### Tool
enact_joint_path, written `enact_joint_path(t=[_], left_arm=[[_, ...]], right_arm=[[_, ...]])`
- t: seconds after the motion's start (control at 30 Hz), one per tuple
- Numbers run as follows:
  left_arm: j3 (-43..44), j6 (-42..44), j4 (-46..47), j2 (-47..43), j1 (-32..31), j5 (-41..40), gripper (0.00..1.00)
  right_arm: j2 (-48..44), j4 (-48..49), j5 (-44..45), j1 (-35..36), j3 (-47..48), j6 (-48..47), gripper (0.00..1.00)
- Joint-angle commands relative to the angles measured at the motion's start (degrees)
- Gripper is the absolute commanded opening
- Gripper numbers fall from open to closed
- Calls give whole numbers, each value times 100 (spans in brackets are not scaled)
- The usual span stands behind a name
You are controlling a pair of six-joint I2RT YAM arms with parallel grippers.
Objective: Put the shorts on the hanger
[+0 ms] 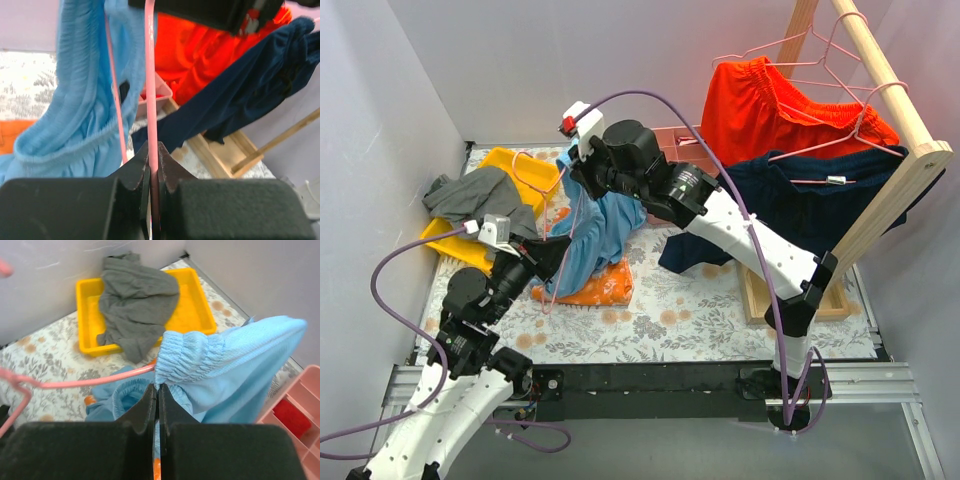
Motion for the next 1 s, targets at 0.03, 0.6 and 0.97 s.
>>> enact_joint_path(t=[0.03,0.6,0.97], left_arm=[[-305,112,1997,-341,-4,-477,0],[855,96,2050,-580,760,297,0],[-366,-212,3096,-413,778,-3,0]], right_arm=[[-338,-19,-1038,303,232,-514,1],[-1712,772,-765,207,-525,-795,1],[-892,999,-836,189,-1391,390,29]])
